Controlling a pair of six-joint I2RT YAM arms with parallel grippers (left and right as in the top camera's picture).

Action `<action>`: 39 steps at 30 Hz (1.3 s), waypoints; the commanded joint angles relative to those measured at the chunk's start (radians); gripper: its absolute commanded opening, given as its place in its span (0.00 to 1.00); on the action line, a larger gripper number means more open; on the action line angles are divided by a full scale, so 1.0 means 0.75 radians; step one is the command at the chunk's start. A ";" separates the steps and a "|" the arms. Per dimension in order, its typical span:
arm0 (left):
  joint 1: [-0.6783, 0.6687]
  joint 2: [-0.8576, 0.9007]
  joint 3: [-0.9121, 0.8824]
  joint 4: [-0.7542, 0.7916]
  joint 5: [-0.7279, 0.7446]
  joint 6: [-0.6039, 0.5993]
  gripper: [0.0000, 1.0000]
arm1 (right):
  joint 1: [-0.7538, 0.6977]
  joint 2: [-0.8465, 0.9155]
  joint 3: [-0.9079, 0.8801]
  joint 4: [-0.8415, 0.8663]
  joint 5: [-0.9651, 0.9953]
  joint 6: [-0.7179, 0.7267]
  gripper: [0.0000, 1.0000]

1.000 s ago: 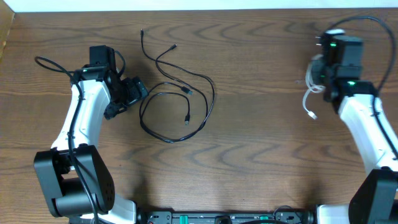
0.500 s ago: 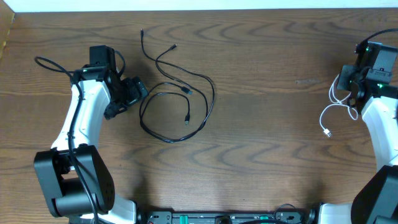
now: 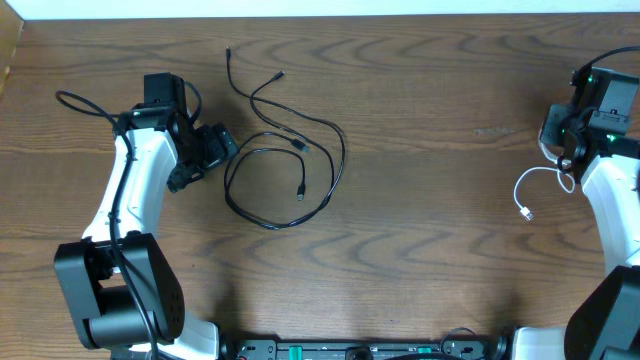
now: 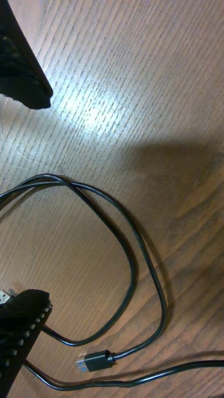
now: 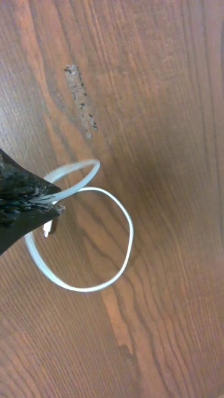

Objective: Untangle cables

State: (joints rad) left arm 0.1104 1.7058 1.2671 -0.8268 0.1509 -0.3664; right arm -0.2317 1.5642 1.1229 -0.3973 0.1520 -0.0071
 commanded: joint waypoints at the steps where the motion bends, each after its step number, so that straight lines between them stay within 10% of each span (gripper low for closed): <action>1: 0.006 0.008 -0.007 -0.003 -0.017 0.003 0.98 | -0.005 0.010 0.006 -0.010 -0.077 0.082 0.01; 39: 0.006 0.008 -0.007 -0.003 -0.017 0.003 0.98 | -0.003 0.184 -0.008 -0.148 -0.307 0.248 0.10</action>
State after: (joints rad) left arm 0.1104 1.7058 1.2671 -0.8268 0.1509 -0.3664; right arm -0.2317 1.6970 1.1225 -0.5137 -0.0814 0.1772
